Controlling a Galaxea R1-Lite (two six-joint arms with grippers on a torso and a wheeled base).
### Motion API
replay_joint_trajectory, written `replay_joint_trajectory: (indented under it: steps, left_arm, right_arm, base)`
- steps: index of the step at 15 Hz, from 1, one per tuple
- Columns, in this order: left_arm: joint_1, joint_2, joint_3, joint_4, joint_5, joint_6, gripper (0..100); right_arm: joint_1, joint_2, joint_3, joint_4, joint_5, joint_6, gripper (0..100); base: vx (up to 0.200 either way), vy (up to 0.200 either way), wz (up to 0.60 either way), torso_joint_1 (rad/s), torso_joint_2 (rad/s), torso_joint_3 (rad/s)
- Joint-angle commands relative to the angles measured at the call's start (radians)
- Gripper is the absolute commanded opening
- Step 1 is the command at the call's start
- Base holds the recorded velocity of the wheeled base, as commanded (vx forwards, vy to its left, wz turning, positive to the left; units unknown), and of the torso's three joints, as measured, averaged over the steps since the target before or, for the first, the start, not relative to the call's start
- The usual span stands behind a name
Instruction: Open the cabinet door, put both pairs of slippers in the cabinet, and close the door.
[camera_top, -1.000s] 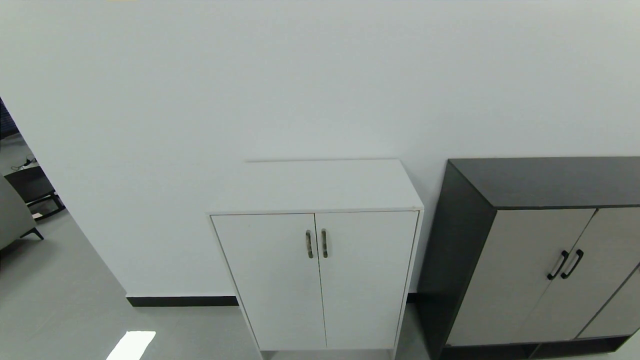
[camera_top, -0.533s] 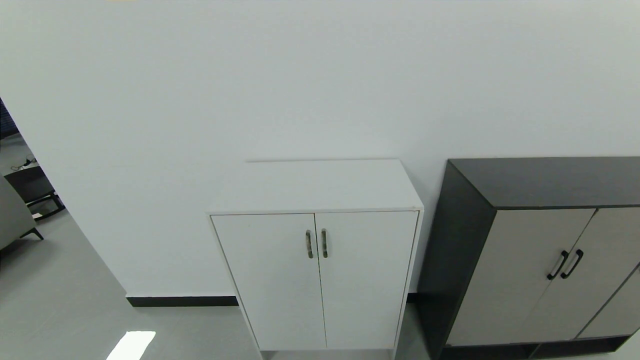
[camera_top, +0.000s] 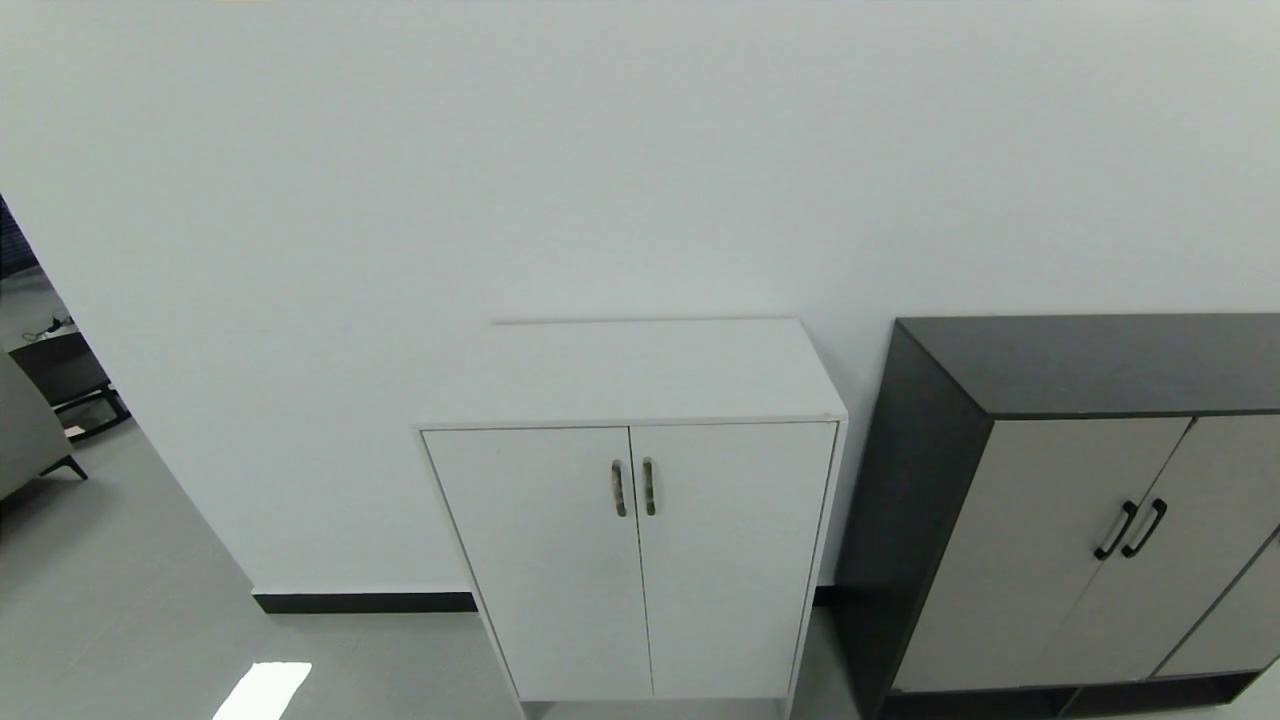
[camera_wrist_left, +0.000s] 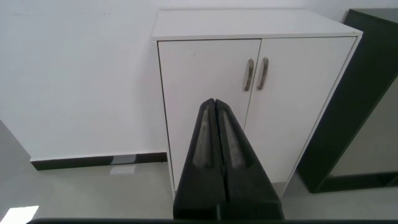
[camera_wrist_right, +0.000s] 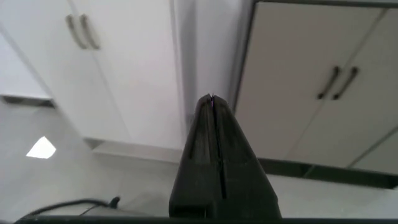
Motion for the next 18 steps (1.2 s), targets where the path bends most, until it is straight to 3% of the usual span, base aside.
replay_joint_trajectory:
  steps: [1,7,12,18]
  left_arm:
    - [0.0,0.0,0.0,0.0,0.0,-0.001,0]
    - [0.0,0.0,0.0,0.0,0.0,-0.001,0]
    - [0.0,0.0,0.0,0.0,0.0,-0.001,0]
    - [0.0,0.0,0.0,0.0,0.0,-0.001,0]
  right_arm:
    - [-0.064,-0.031,-0.001,0.0,0.001,-0.012,0]
    - [-0.17,-0.019,0.019,-0.032,0.003,0.009,0]
    - [-0.032,0.004,0.053,-0.066,0.001,0.025,0]
    - [-0.037,-0.073,0.053,-0.066,0.0,0.026,0]
  base:
    - [0.0,0.0,0.0,0.0,0.0,0.0]
    - [0.0,0.0,0.0,0.0,0.0,0.0]
    - [0.0,0.0,0.0,0.0,0.0,0.0]
    - [0.0,0.0,0.0,0.0,0.0,0.0]
